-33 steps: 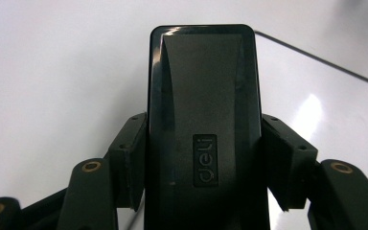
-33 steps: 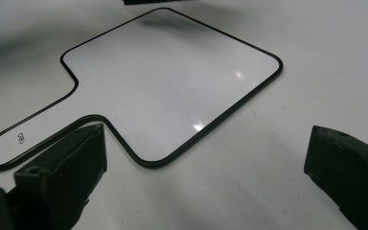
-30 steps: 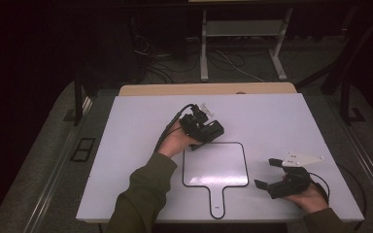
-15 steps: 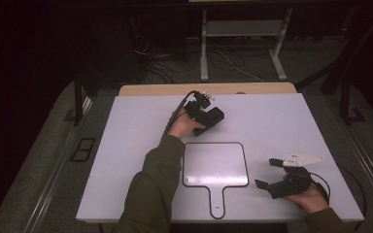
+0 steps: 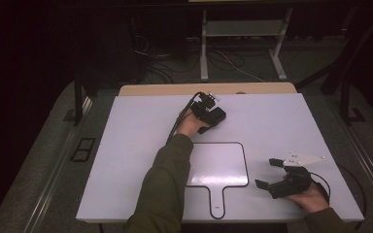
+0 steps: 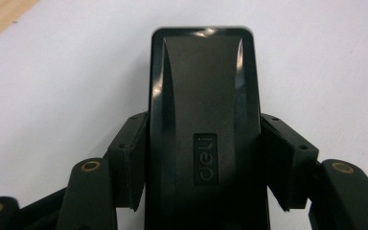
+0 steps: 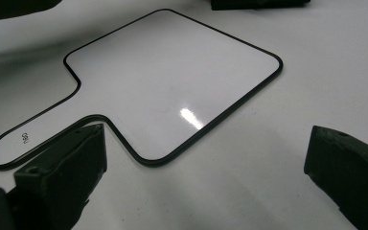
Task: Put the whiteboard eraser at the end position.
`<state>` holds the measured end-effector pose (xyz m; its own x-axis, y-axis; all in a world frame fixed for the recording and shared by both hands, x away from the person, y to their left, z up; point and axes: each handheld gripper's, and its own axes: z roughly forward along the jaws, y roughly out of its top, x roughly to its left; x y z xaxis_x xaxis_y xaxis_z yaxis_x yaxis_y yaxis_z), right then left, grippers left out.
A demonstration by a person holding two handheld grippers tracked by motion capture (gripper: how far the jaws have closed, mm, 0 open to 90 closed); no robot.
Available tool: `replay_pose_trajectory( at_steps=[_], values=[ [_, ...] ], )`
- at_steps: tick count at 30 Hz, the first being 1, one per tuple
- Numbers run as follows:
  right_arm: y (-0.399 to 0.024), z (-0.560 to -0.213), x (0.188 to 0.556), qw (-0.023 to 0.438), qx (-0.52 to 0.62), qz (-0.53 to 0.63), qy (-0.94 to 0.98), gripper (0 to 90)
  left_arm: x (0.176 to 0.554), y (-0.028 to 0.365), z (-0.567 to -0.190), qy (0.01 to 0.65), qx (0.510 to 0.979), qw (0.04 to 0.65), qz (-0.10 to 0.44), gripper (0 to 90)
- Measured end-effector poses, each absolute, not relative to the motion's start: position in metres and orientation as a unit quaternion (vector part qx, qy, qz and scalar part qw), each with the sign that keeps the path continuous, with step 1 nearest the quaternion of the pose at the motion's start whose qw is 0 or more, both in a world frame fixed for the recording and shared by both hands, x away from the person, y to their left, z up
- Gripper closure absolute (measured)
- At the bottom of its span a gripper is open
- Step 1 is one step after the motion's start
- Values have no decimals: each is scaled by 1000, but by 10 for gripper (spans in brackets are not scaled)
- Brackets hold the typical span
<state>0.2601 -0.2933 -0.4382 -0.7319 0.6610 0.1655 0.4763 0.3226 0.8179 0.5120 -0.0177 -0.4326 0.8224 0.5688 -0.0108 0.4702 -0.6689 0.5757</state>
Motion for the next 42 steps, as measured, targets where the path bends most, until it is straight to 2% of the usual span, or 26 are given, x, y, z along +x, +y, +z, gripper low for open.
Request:
replay_pose_trajectory(
  at_steps=[14, 22, 42],
  values=[
    [-293, -441, 263, 95, 351, 463, 808, 0, 505, -2, -419, 284, 896, 330, 94, 265],
    [-291, -443, 269, 88, 345, 465, 810, 0, 496, 7, -418, 281, 889, 349, 95, 238],
    [-293, -446, 278, 70, 338, 464, 816, 0, 450, 30, -397, 267, 879, 379, 109, 146]
  ],
)
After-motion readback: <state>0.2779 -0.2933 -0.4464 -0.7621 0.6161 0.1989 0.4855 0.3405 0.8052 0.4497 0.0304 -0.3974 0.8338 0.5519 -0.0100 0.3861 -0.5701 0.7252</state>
